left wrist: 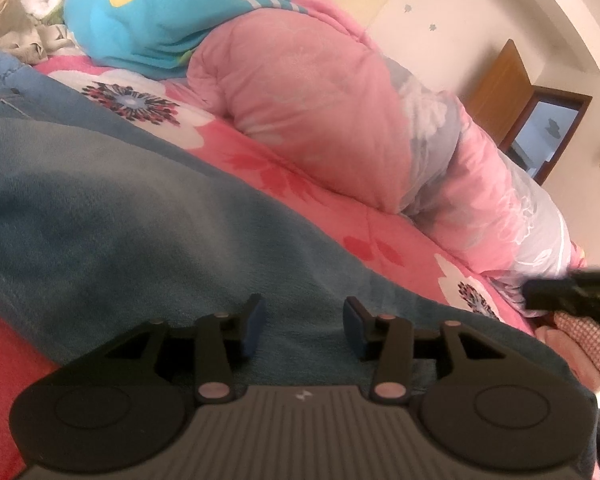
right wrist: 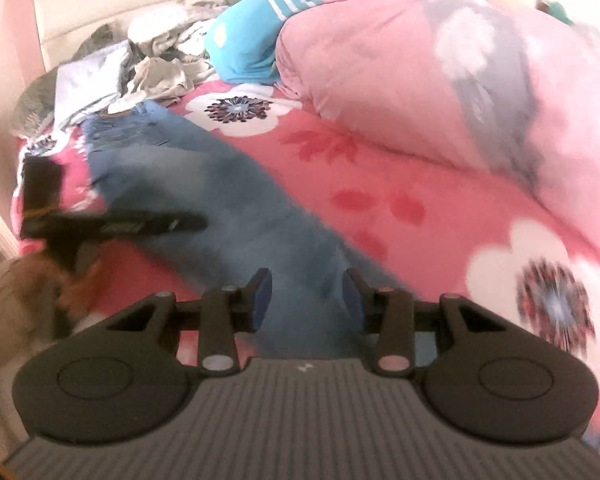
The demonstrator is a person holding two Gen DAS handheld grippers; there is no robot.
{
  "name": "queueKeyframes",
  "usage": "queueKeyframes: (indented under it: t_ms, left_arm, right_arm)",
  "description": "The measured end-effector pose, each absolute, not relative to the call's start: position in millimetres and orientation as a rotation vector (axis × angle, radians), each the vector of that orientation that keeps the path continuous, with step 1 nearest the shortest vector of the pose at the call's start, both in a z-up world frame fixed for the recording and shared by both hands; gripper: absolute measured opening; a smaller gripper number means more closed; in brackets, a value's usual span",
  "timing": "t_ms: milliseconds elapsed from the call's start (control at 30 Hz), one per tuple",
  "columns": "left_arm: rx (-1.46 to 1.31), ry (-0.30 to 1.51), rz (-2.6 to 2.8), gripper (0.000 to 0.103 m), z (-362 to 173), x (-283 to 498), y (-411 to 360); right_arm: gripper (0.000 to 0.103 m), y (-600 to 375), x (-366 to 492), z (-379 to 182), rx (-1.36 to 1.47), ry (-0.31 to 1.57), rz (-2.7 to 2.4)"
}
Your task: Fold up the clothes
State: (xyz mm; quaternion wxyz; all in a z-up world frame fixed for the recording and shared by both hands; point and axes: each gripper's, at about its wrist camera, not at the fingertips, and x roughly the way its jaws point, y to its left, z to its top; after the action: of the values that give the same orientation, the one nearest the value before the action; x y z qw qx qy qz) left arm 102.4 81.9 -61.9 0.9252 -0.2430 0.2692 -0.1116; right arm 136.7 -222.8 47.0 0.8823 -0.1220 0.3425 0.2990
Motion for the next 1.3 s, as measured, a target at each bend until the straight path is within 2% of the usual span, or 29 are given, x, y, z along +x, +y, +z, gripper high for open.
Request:
queueKeyframes:
  t_ms: [200,333,400,467,533,767,1100,1200,1300]
  left_arm:
    - [-0.502,0.545,-0.233,0.047,-61.7,101.3,82.1]
    - [-0.497,0.544,-0.232,0.048,-61.2,101.5,81.1]
    - [-0.494,0.544,-0.231,0.048,-60.9,101.7,80.7]
    - [-0.488,0.543,-0.228,0.048,-60.0,101.6,79.5]
    - [-0.477,0.542,-0.222,0.048,-59.1,101.4,78.1]
    - [-0.468,0.532,-0.213,0.049,-58.0,99.7,77.9]
    - [-0.478,0.533,-0.215,0.049,-58.9,100.4,79.8]
    - [-0.483,0.533,-0.217,0.049,-59.4,100.5,80.9]
    - [-0.488,0.531,-0.218,0.049,-59.9,100.3,81.9]
  right_arm:
    - [0.037,-186.0,217.4,13.1,-0.334,0.8,0.695]
    - [0.036,-179.3,233.8,-10.6,-0.357,0.871,0.706]
    - [0.024,-178.7,236.8,-19.4,-0.349,0.896,0.713]
    - [0.007,-177.3,235.3,-25.0,-0.356,0.898,0.719]
    - [0.002,-178.8,231.8,-22.6,-0.355,0.866,0.716]
    - [0.0,-184.6,232.0,-10.1,-0.364,0.755,0.673]
    - [0.0,-183.4,243.3,-26.9,-0.362,0.833,0.672]
    - [0.003,-186.4,250.2,-32.5,-0.33,0.878,0.662]
    - [0.01,-204.5,253.9,-18.6,-0.231,0.89,0.621]
